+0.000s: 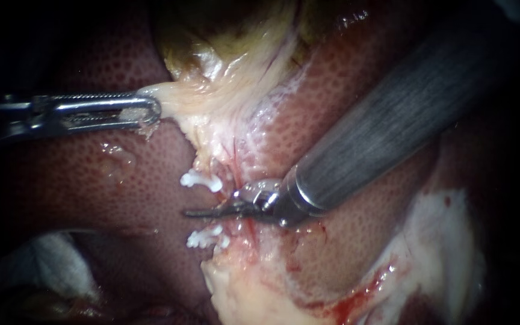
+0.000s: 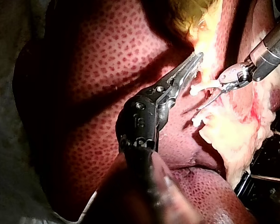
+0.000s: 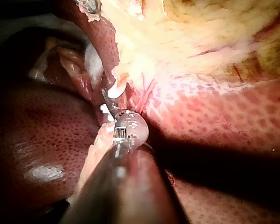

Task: Go back from the cut left tube

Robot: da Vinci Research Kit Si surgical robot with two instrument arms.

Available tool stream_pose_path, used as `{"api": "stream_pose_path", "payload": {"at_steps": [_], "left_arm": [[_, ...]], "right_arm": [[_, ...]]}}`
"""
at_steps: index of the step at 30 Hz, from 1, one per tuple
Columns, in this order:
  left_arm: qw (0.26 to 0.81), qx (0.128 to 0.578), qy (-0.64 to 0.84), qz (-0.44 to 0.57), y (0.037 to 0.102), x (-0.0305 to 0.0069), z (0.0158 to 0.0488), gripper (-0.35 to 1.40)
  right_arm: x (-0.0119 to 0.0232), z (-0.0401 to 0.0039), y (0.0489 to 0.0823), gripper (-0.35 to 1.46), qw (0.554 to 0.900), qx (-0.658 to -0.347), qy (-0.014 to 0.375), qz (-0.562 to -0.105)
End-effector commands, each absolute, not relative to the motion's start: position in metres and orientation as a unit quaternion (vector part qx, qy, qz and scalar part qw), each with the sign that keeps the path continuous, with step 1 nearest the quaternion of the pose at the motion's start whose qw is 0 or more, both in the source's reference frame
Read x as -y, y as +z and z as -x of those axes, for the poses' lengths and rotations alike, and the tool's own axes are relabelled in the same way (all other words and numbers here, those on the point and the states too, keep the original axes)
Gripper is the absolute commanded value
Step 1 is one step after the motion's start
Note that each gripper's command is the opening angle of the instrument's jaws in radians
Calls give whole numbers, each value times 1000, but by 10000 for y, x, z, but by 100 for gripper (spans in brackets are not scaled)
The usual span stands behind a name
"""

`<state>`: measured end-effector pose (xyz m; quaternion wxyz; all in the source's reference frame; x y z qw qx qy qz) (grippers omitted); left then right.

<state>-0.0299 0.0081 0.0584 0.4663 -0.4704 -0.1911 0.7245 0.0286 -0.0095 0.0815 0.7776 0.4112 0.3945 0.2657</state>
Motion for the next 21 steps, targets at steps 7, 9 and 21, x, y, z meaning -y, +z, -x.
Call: {"api": "stream_pose_path", "payload": {"at_steps": [7,9,21], "left_arm": [[466,191,725,470,584,-81,299,-35],[466,191,725,470,585,-81,299,-35],[466,191,725,470,585,-82,298,-35]], "right_arm": [[94,-284,814,-35,778,-395,266,-410],[94,-283,813,-35,780,-396,266,-405],[94,-280,812,121,775,-424,253,-394]]}}
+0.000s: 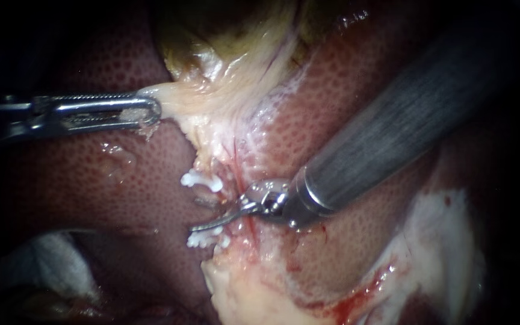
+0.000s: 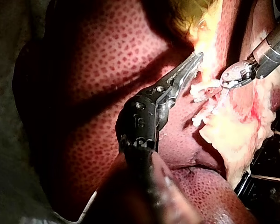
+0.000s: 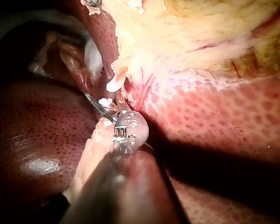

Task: Go back from the cut left tube

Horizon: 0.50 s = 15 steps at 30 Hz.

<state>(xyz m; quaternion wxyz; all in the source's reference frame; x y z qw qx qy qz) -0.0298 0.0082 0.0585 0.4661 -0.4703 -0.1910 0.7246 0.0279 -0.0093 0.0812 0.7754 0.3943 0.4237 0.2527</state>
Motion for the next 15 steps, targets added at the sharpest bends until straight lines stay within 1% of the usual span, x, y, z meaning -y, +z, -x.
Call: {"api": "stream_pose_path", "payload": {"at_steps": [1,5,7,9,11,12,13,15], "left_arm": [[466,191,725,470,586,-82,298,-35],[466,191,725,470,586,-82,298,-35],[466,191,725,470,586,-82,298,-35],[466,191,725,470,586,-82,298,-35],[466,191,725,470,586,-82,297,-35],[466,191,725,470,587,-82,297,-35],[466,192,725,470,587,-82,297,-35],[466,192,725,470,589,-83,297,-35]], "right_arm": [[94,-280,812,125,774,-425,253,-395],[96,-278,810,131,774,-427,250,-394],[99,-275,806,135,777,-431,242,-391],[103,-267,802,140,783,-440,219,-381],[106,-256,797,140,789,-450,195,-371],[106,-249,793,143,792,-454,187,-362],[106,-243,790,143,795,-455,189,-355],[103,-223,782,143,801,-461,178,-337]]}}
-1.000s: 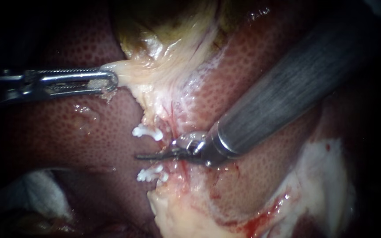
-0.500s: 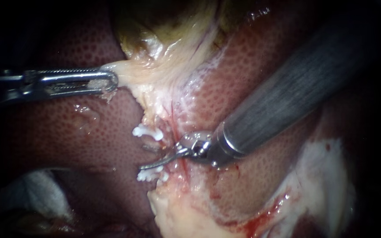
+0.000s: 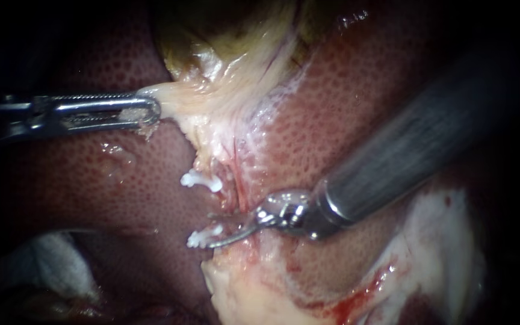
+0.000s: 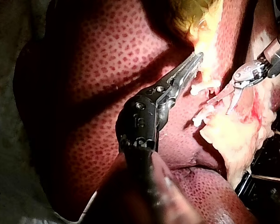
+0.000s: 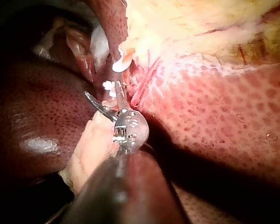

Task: Go back from the cut left tube

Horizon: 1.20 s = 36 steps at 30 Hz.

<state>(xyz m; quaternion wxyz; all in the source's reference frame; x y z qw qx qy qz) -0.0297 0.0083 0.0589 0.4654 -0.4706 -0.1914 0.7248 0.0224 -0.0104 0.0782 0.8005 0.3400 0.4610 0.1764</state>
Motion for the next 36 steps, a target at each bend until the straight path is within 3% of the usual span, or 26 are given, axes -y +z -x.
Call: {"api": "stream_pose_path", "payload": {"at_steps": [1,14,24,36], "left_arm": [[466,192,725,470,590,-84,297,-35],[466,190,725,471,595,-83,298,-35],[462,189,726,472,615,-73,314,-35],[438,205,745,460,682,-55,380,-35]], "right_arm": [[100,-214,777,143,804,-464,173,-330],[33,-97,712,143,834,-475,168,-224],[26,-87,696,143,835,-481,163,-209],[28,-87,696,143,838,-485,147,-202]]}}
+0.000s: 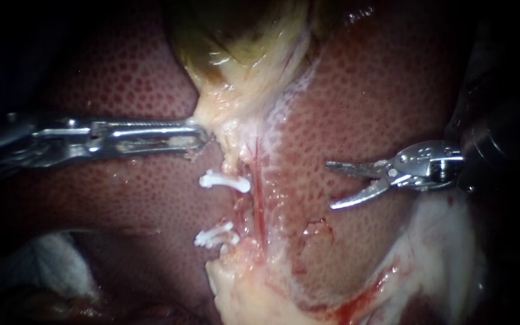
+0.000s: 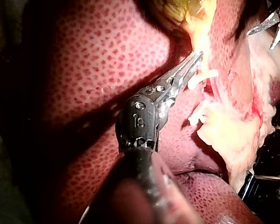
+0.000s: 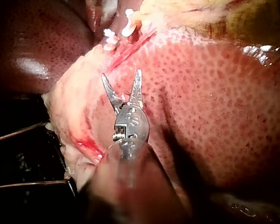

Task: Go back from the cut left tube

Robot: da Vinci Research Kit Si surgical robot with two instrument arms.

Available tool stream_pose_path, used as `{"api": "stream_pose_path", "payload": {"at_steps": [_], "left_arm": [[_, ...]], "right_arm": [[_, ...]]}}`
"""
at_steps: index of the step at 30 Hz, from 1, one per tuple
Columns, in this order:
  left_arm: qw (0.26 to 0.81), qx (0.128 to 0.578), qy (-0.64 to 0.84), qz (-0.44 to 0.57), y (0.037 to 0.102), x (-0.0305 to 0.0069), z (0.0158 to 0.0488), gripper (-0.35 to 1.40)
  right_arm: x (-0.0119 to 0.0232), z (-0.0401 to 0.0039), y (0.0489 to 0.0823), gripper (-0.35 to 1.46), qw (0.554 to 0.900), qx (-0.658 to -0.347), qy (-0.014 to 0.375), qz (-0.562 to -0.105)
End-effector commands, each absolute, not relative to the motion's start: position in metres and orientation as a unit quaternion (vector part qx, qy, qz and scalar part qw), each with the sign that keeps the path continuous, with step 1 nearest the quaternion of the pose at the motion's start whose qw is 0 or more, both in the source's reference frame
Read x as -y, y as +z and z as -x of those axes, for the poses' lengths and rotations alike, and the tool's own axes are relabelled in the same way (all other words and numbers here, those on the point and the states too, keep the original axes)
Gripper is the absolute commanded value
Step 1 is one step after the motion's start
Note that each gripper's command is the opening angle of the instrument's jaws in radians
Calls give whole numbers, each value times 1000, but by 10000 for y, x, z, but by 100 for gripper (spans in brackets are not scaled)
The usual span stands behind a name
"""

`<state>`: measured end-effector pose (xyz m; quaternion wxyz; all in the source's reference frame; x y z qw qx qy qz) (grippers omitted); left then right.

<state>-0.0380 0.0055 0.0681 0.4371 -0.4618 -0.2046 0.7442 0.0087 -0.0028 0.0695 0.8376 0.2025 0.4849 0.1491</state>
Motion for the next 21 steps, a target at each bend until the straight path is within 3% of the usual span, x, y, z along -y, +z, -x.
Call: {"api": "stream_pose_path", "payload": {"at_steps": [1,8,21], "left_arm": [[437,205,745,460,685,-55,384,-35],[435,212,746,457,699,-52,401,-35],[434,213,746,457,698,-52,401,-35]], "right_arm": [[28,-87,696,143,838,-485,147,-202],[29,-88,694,143,839,-486,145,-200],[28,-90,691,143,839,-487,138,-197]]}}
